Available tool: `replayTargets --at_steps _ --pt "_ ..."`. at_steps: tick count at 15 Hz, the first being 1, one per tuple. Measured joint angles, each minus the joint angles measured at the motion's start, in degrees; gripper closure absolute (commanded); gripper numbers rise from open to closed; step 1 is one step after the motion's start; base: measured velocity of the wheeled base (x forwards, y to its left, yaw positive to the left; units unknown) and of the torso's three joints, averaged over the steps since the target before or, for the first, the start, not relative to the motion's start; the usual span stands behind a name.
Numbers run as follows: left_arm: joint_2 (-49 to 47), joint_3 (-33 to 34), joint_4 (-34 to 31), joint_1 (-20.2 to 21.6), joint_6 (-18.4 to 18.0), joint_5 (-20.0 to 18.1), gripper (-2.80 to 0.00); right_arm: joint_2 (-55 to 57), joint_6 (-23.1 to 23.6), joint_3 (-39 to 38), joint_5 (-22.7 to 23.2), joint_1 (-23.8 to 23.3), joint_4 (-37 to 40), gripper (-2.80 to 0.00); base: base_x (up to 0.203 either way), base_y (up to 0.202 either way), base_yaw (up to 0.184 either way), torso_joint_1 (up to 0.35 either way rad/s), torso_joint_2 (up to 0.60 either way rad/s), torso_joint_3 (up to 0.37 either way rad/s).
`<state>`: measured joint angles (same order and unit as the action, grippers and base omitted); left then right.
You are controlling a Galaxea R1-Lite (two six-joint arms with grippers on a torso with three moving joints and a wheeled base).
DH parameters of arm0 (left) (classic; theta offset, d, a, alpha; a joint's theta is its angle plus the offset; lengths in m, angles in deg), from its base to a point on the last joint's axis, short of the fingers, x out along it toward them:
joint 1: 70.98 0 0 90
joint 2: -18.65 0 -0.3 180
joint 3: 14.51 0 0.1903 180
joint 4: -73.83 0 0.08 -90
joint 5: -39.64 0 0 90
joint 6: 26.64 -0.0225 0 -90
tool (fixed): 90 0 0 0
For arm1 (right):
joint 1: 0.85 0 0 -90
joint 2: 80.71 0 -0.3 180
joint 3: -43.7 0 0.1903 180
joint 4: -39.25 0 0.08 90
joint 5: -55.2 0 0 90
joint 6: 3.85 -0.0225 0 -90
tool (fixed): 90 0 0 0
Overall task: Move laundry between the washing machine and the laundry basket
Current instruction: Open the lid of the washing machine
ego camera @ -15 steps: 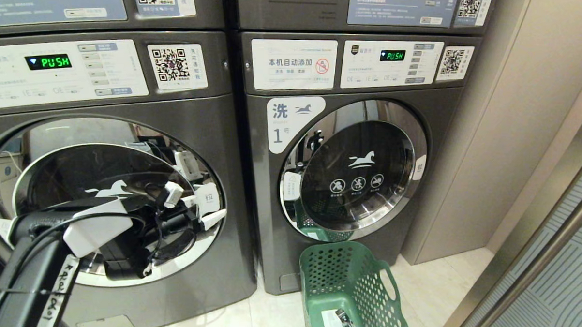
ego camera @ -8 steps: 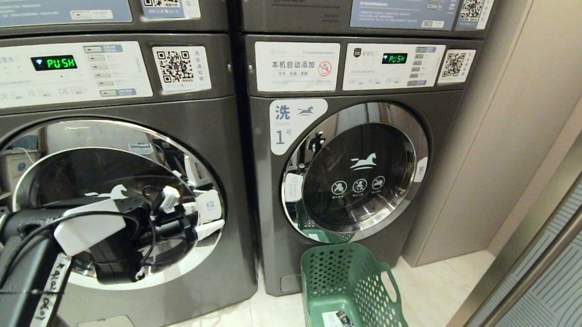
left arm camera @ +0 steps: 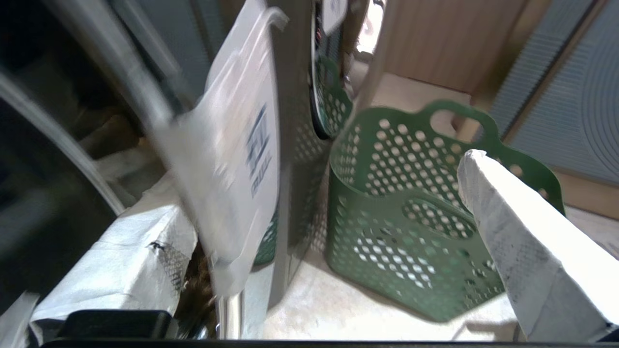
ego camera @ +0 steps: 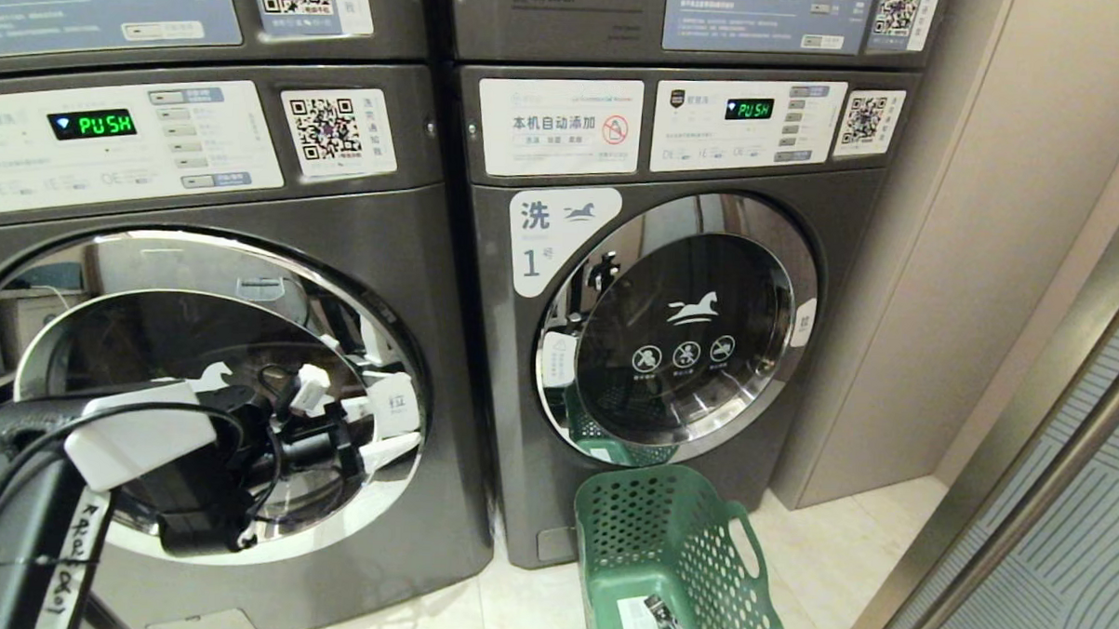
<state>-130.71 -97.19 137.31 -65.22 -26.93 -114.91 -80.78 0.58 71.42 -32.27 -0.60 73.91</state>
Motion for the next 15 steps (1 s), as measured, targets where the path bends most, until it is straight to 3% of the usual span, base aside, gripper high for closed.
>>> replayTargets --at_steps 5,9,13,15 --pt "3.6 9.0 0.2 12.2 -4.6 1.0 -2.8 0.0 0.0 0.0 0.0 0.0 0.0 0.0 0.0 0.0 0.0 0.0 0.0 0.0" --pt "13.2 17.5 0.3 17.3 -5.4 1.2 -2.8 0.0 0.0 0.0 0.0 0.0 0.0 0.0 0.0 0.0 0.0 0.0 0.0 0.0" --pt "35.2 27.9 0.3 21.9 -2.1 2.2 -2.8 0.0 0.0 0.0 0.0 0.0 0.0 0.0 0.0 0.0 0.0 0.0 0.0 0.0" --pt "49.8 31.6 0.4 26.7 2.6 3.6 -2.8 0.0 0.0 0.0 0.0 0.0 0.0 0.0 0.0 0.0 0.0 0.0 0.0 0.0"
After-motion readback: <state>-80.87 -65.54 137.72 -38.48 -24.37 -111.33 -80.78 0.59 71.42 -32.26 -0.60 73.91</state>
